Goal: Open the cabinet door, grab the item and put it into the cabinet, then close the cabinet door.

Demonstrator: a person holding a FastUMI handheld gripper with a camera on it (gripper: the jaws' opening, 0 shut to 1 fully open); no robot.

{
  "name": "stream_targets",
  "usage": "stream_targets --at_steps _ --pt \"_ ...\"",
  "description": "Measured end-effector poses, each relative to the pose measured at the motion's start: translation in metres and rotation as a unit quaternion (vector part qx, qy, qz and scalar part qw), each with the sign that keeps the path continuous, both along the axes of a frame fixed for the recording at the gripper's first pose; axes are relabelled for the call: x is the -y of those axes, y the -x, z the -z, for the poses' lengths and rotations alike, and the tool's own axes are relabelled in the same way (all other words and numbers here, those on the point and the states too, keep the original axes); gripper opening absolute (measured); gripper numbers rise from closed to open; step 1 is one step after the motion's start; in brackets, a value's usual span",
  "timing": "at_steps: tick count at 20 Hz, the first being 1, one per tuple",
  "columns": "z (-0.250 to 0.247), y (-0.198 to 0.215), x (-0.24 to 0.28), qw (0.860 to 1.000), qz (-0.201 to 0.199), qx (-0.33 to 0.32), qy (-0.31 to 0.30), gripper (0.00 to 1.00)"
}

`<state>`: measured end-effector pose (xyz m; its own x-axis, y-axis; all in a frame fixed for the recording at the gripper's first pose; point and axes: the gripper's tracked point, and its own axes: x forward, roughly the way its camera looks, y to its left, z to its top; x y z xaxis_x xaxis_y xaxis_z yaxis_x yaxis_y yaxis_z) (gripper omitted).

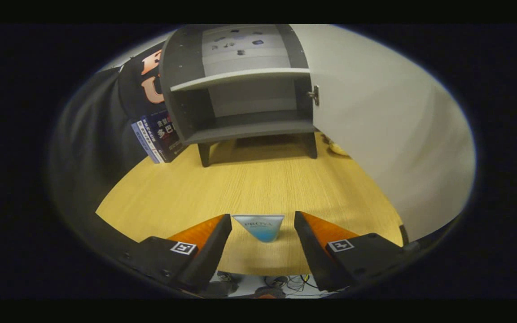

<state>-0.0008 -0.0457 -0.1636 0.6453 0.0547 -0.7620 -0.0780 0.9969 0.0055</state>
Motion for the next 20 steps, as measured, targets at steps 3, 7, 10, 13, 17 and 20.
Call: stream_targets --at_steps 3,7,10,13,17,20 --pt "0.003 0.005 -0.002 0.999 0.025 -0.008 -0.027 0.88" --pt "0.010 -0.001 -0.008 1.000 0.014 0.002 -0.024 0.60" --pt "-0.021 -0.017 -0.020 0.998 0.006 0.034 -0.045 0.57" --pt "-0.101 -0.061 -0.043 0.992 -0.006 0.109 -0.069 0.57" --pt "-0.212 -0.127 -0.081 0.975 -0.033 0.196 -0.102 0.56" --pt "-0.276 -0.177 -0.105 0.964 -0.037 0.237 -0.118 0.57"
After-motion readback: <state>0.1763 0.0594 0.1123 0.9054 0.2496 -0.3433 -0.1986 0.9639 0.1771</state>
